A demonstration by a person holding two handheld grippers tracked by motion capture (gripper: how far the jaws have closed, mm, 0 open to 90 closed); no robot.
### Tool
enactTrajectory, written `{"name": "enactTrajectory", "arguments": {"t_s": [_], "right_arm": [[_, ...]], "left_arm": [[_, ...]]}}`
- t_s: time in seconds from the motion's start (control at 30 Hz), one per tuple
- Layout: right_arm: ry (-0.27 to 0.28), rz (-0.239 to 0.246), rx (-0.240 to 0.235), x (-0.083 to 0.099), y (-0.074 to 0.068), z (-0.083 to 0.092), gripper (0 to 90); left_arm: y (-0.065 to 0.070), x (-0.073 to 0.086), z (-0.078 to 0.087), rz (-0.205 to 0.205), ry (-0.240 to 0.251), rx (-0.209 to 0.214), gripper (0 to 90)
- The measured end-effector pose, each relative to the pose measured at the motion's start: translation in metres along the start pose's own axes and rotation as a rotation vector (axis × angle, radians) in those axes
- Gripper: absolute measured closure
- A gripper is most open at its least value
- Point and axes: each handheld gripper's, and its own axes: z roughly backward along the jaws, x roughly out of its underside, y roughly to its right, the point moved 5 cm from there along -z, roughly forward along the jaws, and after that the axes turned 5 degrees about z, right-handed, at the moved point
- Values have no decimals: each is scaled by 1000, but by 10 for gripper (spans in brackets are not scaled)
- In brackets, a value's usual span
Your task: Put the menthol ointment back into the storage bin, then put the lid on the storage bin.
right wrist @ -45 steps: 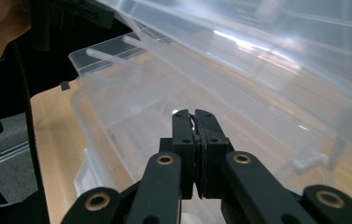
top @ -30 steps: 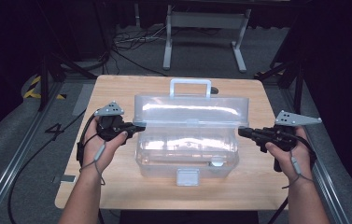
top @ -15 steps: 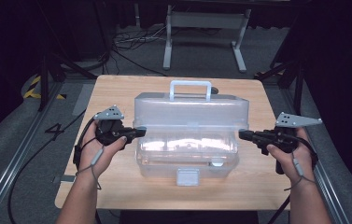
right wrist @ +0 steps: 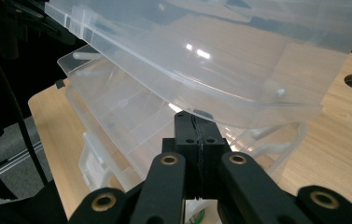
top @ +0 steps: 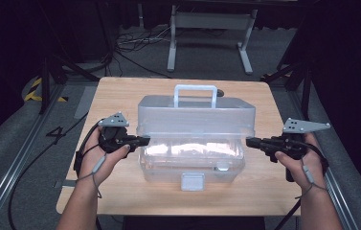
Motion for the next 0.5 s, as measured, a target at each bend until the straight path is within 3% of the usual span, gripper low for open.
{"name": "enactTrajectory", "arguments": {"t_s": [0.2, 0.3, 0.5], "right_arm": [[-25, 0, -8, 3, -1, 0, 900], [-31, 0, -13, 4, -2, 0, 900], [-53, 2, -20, 6, -2, 1, 900]], "left_arm": [[3, 4, 3, -13, -37, 9, 897], [4, 11, 9, -17, -84, 6, 896], [0, 20, 13, 2, -125, -5, 895]]}}
